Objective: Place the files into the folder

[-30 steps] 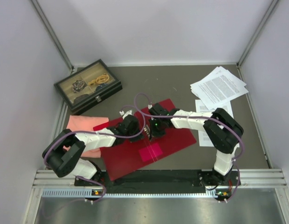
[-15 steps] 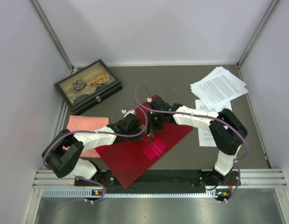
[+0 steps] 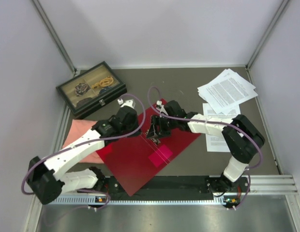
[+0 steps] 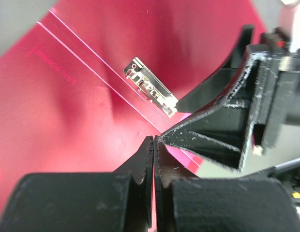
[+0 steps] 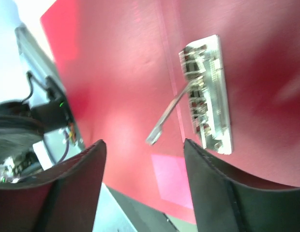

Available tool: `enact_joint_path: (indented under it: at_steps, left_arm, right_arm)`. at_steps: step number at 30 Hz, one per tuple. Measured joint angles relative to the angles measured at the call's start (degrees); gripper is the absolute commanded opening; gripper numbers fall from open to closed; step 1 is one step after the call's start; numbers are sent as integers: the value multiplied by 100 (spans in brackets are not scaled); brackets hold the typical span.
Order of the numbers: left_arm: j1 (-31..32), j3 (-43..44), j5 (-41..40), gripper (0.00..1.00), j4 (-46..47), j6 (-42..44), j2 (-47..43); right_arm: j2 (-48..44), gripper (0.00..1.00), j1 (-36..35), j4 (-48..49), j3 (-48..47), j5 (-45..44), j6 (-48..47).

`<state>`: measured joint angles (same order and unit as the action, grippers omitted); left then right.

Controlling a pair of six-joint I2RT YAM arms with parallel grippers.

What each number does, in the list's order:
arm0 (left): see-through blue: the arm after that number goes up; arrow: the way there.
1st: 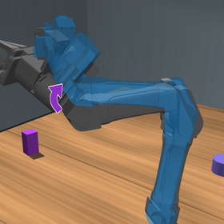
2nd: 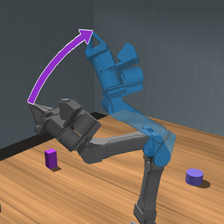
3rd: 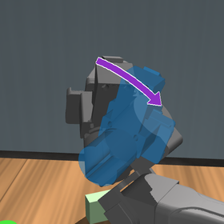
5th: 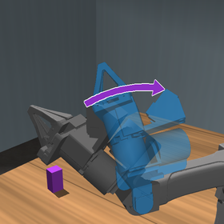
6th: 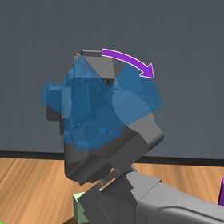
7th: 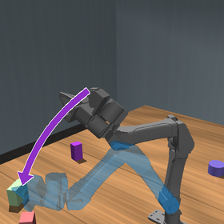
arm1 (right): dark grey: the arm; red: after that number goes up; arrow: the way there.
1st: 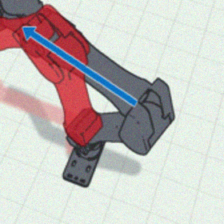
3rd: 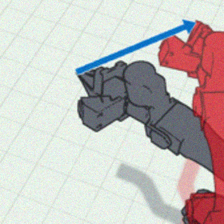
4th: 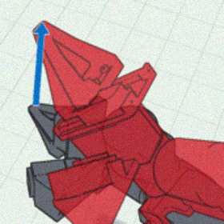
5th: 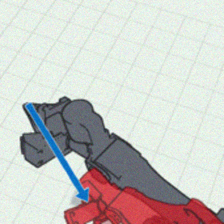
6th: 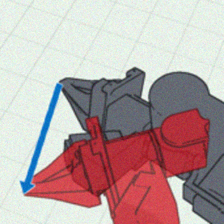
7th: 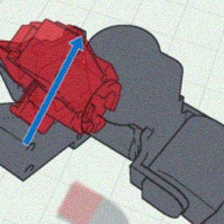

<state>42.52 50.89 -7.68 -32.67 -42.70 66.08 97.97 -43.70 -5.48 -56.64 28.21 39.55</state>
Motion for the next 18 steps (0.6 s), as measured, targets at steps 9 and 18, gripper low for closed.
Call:
enact_joint_path:
  at_steps: [9, 18]
  left_arm:
    - [0, 31, -393, 1, -839, -245, -1648]
    - [0, -129, -426, 4, -1174, -538, -2149]
  right_arm:
    - [-385, 73, -26, 678, 483, 595, -46]
    - [476, 75, -59, 713, -741, 992, -240]
